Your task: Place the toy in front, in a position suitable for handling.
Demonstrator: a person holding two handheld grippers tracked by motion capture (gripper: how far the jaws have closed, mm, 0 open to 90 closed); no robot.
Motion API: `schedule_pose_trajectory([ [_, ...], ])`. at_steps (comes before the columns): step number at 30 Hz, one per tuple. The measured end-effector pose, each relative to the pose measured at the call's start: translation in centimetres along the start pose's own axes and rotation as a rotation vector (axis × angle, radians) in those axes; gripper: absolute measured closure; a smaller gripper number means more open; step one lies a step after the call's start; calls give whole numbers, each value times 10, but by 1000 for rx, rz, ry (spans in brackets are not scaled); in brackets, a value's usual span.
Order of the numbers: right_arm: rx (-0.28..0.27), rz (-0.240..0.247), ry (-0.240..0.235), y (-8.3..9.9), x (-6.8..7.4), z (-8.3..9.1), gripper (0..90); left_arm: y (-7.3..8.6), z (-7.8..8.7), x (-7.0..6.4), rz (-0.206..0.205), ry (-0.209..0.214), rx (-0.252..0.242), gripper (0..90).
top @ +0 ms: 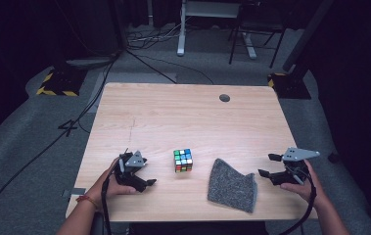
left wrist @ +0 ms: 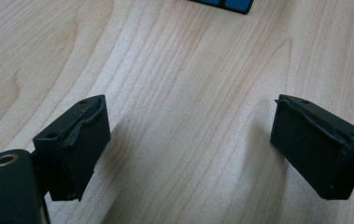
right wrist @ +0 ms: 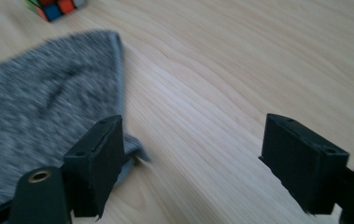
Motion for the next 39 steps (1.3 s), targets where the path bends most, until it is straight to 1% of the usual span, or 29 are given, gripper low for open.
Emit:
schedule_pose_trajectory([
  [3,-10,55,-27,-15,18,5,230,0,0,0,0,-2,0,124],
  [4,-13,85,-60,-24,33,5,229,0,0,0,1,-1,1,124],
  [5,-7,107,-69,-28,40,4,225,0,0,0,2,-2,0,124],
  [6,-7,107,-69,-28,40,4,225,0,0,0,3,-2,0,124],
  [7,-2,123,-75,-30,45,3,225,0,0,0,3,-3,1,124],
  [10,8,169,-117,-39,68,-4,233,0,0,0,9,-7,1,125],
  [11,22,199,-134,-42,81,-9,242,0,0,0,10,-7,1,125],
  [12,22,199,-134,-42,81,-9,242,0,0,0,9,-7,1,125],
  [13,28,212,-147,-43,87,-12,244,0,0,0,9,-7,1,124],
  [14,53,237,-163,-42,99,-20,251,0,0,0,8,-8,0,124],
  [15,53,237,-163,-42,99,-20,251,0,0,0,8,-8,0,124],
  [16,63,252,-172,-41,103,-24,254,0,0,0,10,-7,1,125],
  [17,77,265,-171,-39,109,-32,260,0,0,0,10,-8,1,125],
  [19,83,266,-175,-37,112,-36,263,0,0,0,11,-8,1,124],
  [20,102,273,-185,-33,116,-42,267,0,0,0,10,-8,1,125],
  [21,106,283,-179,-32,118,-45,272,0,0,0,11,-8,1,125],
  [22,106,283,-179,-32,118,-45,272,0,0,0,10,-9,1,125],
  [25,124,285,-170,-27,120,-54,273,0,0,0,11,-9,1,125],
  [26,135,292,-148,-24,120,-60,270,0,0,0,12,-9,1,125],
  [28,137,288,-144,-23,119,-61,270,0,0,-1,13,-10,2,125],
  [30,151,281,-129,-20,117,-66,270,0,0,0,13,-10,2,124],
  [31,153,288,-122,-19,115,-68,267,0,0,0,13,-11,2,124],
  [32,156,277,-118,-18,114,-70,263,-1,0,-1,14,-10,3,123],
  [33,158,278,-122,-18,113,-71,263,-1,-1,-1,14,-10,3,122],
  [34,154,267,-128,-18,112,-72,267,-2,-1,-1,21,-12,3,122],
  [35,154,268,-136,-17,111,-72,276,-2,-2,-1,20,-14,3,121],
  [36,154,258,-145,-17,109,-72,292,-3,-2,-2,22,-14,4,121],
  [38,152,237,-158,-17,105,-72,354,-6,-4,-2,27,-18,3,121],
  [39,151,243,-158,-17,103,-72,389,-8,-6,-3,30,-22,4,119],
])
Point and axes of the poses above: each handheld gripper's, and its own axes: z roughly backward along the jaws, y roughly out of its underside, x roughly to its left, the point moved 7 cm from there along -z, roughly forward along the jaws, and after that the axes turned 9 degrees about x, right-handed, at the moved point
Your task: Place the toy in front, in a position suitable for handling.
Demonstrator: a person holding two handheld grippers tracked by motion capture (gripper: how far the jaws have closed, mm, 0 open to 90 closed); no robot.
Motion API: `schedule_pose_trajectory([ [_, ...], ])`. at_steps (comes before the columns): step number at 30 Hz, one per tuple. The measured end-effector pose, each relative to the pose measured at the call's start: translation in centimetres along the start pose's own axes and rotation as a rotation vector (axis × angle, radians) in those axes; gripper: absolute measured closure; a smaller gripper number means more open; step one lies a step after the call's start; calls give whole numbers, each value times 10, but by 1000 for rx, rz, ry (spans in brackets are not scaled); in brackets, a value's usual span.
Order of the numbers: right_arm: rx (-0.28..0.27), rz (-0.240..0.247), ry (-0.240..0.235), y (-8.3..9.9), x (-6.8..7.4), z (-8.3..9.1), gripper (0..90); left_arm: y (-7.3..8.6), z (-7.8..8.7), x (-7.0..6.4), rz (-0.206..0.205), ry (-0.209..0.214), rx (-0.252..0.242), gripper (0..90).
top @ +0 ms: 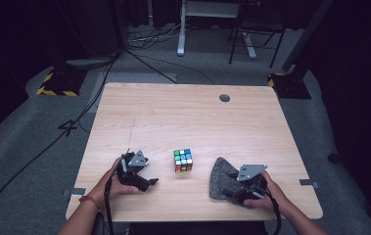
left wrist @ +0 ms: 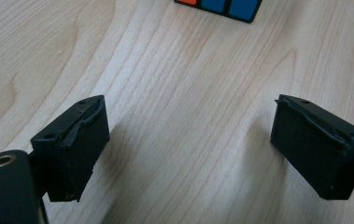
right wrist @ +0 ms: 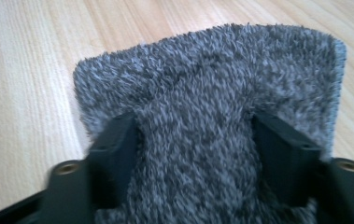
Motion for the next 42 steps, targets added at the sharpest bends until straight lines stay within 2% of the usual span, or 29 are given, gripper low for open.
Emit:
schedule_pose_trajectory([
  [3,0,-12,-7,2,-8,2,486,-6,-5,-2,-2,1,6,89],
  [7,-4,-14,-9,3,-12,3,533,-17,-13,-3,-16,14,12,61],
  [12,-13,-23,-1,5,-18,4,626,-32,-24,-2,-60,49,27,6],
  [20,-28,-70,30,14,-35,9,661,-58,-40,0,-89,60,47,5],
  [23,-33,-98,35,19,-42,12,661,-66,-41,-4,-123,77,60,66],
  [25,-36,-108,41,22,-45,13,660,-71,-41,-8,-135,91,52,199],
  [26,-34,-110,44,22,-46,14,660,-72,-41,-9,-141,98,58,196],
  [27,-35,-113,44,23,-46,14,659,-74,-42,-10,-139,99,60,153],
  [29,-36,-110,43,23,-46,14,658,-78,-44,-12,-140,101,58,185],
  [31,-38,-110,40,23,-47,14,658,-83,-45,-13,-137,105,38,155],
  [35,-36,-106,44,23,-46,14,658,-89,-46,-13,-144,98,11,163],
  [38,-38,-105,44,23,-46,14,659,-92,-46,-15,-161,93,5,183],
  [42,-40,-105,43,23,-46,14,660,-94,-47,-18,-176,88,5,254],
])
Point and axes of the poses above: each handheld gripper's, and its own axes: z roughly backward along the jaws, y roughly out of its underside, x roughly to its left, the point moved 7 cm from there along -z, roughly forward along the jaws, and after that the axes turned 9 degrees about x, right-handed, at the moved point
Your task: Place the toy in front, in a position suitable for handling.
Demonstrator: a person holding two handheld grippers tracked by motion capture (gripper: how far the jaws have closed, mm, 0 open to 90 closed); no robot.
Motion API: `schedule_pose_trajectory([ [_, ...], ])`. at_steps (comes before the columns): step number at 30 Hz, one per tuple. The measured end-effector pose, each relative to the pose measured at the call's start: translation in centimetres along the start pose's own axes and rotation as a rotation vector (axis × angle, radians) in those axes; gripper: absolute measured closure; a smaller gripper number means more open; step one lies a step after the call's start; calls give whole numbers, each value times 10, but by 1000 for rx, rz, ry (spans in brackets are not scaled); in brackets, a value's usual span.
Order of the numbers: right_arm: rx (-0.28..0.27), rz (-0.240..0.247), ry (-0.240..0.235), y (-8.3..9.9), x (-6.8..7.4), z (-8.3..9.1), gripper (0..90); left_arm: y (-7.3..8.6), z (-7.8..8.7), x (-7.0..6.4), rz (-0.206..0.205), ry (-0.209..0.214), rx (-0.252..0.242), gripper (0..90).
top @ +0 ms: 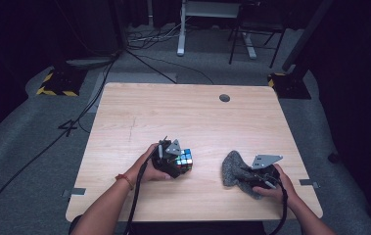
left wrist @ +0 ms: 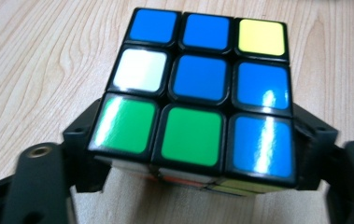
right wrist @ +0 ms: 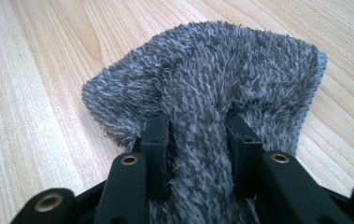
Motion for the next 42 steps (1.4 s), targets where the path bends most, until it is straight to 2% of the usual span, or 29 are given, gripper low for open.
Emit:
schedule_pose_trajectory([
  [5,-5,8,3,0,0,0,663,1,2,1,16,25,-19,309],
  [10,-25,-24,-25,1,-1,1,679,2,2,0,34,36,-42,330],
  [11,-24,-16,-18,1,-1,1,690,1,2,-1,39,35,-44,331],
  [14,-20,10,3,-1,1,1,711,2,4,-4,19,32,-40,335],
  [18,-24,3,-17,-1,1,3,735,-2,12,-13,-6,18,-55,335],
  [21,-33,16,-9,-2,2,6,739,-3,19,-18,-26,9,-62,336],
  [25,-44,33,-7,-5,5,9,743,-1,25,-20,-19,-3,-52,336],
  [28,-64,39,-1,-9,5,13,745,2,27,-19,-34,-8,-35,336],
  [32,-123,13,-18,-17,5,24,746,3,29,-15,-20,-16,-32,336],
  [34,-142,15,-16,-21,4,29,746,2,30,-14,-15,-18,-39,336],
  [36,-153,25,-4,-24,3,34,746,1,31,-14,-20,-24,-36,336],
  [42,-171,45,15,-35,3,41,746,-4,34,-13,2,-27,-51,336],
])
Point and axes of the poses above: each handheld gripper's, and its own axes: z roughly backward along the jaws, y roughly out of its underside, x roughly to its left, the point moved 7 cm from there along -z, roughly forward along the jaws, and after that the axes turned 9 degrees about x, right-handed, at the moved point
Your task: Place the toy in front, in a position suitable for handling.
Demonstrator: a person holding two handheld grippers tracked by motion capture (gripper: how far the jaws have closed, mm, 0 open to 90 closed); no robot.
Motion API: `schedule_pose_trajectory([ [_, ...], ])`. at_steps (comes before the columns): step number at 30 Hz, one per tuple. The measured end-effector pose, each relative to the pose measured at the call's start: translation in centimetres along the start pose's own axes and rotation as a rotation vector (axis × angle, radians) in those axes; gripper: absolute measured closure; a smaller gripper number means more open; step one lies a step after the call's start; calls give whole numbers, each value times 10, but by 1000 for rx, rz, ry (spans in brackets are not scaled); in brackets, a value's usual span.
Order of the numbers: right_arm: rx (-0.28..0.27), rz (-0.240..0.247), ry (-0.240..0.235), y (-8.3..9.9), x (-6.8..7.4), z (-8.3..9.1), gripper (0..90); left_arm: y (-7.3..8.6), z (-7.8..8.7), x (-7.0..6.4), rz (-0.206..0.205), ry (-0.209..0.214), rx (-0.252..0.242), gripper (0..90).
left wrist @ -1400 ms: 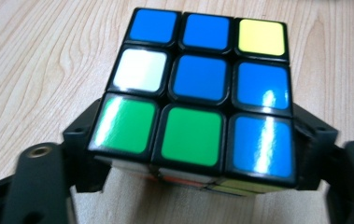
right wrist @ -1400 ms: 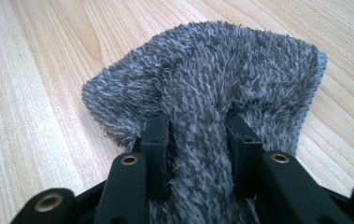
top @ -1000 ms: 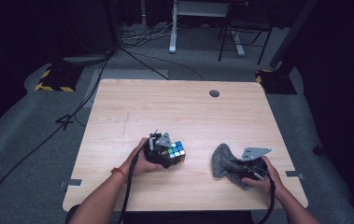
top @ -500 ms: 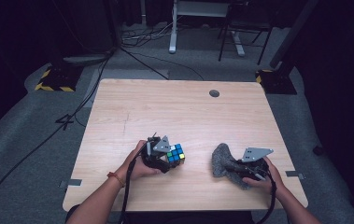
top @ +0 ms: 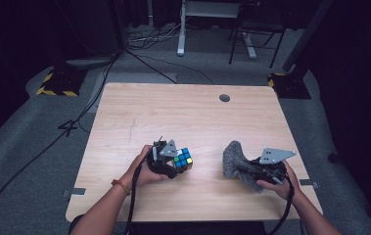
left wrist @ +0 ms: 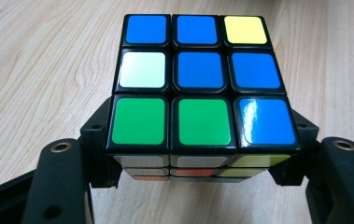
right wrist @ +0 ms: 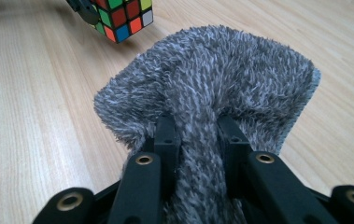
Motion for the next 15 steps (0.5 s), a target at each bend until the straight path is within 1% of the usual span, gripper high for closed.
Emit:
schedule_pose_trajectory([
  [3,4,24,8,-6,2,-1,746,-3,-1,-2,-9,-3,-5,336],
  [6,-3,34,4,-13,2,-1,746,-8,-2,-6,-24,-1,3,336],
  [8,-8,41,5,-17,2,0,746,-13,-3,-9,-40,5,-1,336],
  [10,-16,45,8,-23,2,1,746,-18,-5,-11,-36,9,-2,336],
  [12,-25,49,8,-28,2,3,746,-25,-11,-13,-51,7,3,336],
  [14,-41,58,7,-37,3,5,746,-31,-17,-17,-57,21,16,336],
  [15,-52,58,2,-42,3,6,746,-33,-20,-19,-67,19,23,336],
])
Point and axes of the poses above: each handheld gripper's, and its own axes: z roughly backward along the jaws, y roughly out of its underside, x roughly to its left, the point moved 7 cm from there along -z, roughly forward along the jaws, and after that the axes turned 9 degrees about x, right-handed, at the moved point
